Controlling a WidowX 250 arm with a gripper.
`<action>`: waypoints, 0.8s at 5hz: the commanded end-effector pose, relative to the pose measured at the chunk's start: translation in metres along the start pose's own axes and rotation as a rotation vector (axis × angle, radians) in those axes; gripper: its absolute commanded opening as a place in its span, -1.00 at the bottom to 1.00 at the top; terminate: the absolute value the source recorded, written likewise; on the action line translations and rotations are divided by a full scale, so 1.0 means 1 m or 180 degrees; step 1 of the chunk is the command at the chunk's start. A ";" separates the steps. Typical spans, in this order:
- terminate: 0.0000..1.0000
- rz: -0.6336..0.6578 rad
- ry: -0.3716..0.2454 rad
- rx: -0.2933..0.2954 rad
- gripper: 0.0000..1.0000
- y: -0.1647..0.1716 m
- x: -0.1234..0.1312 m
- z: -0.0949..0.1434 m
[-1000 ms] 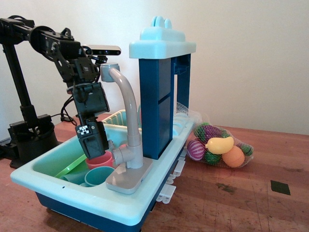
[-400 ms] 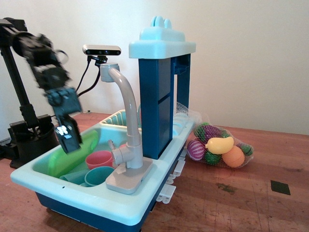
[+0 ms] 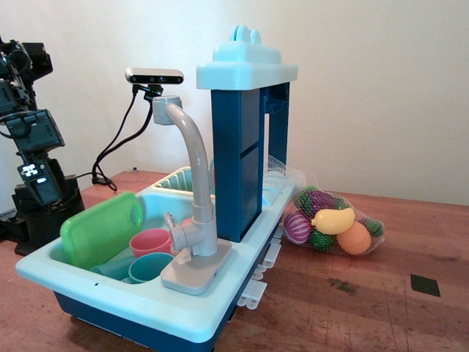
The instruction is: Turn lever vertical to front
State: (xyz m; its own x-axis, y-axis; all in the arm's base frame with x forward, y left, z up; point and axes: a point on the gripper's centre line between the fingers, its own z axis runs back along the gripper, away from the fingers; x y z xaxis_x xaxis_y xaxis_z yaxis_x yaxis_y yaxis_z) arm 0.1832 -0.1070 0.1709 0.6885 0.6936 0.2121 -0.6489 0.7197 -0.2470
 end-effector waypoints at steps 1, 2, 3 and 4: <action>-1.00 -0.0061 0.0036 -0.0139 1.00 -0.003 0.013 0.004; -1.00 -0.0061 0.0036 -0.0139 1.00 -0.003 0.013 0.004; -1.00 -0.0061 0.0036 -0.0139 1.00 -0.003 0.013 0.004; 1.00 -0.0061 0.0036 -0.0139 1.00 -0.003 0.013 0.004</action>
